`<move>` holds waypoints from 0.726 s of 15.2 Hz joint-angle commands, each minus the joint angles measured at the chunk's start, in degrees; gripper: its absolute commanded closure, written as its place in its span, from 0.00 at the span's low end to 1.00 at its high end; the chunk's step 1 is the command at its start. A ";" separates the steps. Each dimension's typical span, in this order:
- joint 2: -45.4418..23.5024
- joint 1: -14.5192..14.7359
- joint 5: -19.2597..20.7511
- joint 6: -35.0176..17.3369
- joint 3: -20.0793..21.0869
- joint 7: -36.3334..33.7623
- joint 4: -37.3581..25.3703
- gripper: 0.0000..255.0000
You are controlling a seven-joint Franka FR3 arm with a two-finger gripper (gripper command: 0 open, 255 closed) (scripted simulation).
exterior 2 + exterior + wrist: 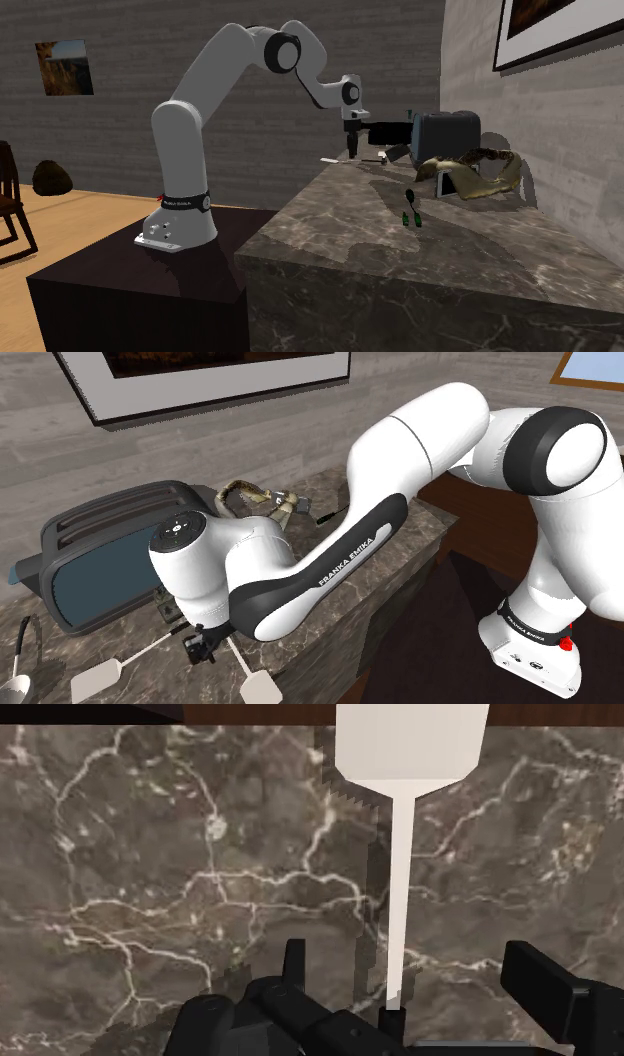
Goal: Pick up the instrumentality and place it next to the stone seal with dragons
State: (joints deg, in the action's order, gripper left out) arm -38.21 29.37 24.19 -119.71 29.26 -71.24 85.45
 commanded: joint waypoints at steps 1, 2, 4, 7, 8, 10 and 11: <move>0.92 -0.12 -0.50 1.31 0.37 0.29 -0.47 0.00; 1.79 -0.22 -0.99 2.67 0.71 0.58 -1.03 0.00; 3.20 -0.32 -1.82 5.19 1.28 1.09 -2.28 0.00; 3.20 -0.32 -1.82 5.19 1.28 1.09 -2.28 0.00; 3.20 -0.32 -1.82 5.19 1.28 1.09 -2.28 0.00; 3.20 -0.32 -1.82 5.19 1.28 1.09 -2.28 0.00; 3.20 -0.32 -1.82 5.19 1.28 1.09 -2.28 0.00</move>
State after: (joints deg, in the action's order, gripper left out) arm -35.00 29.06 22.37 -114.53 30.54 -70.16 83.18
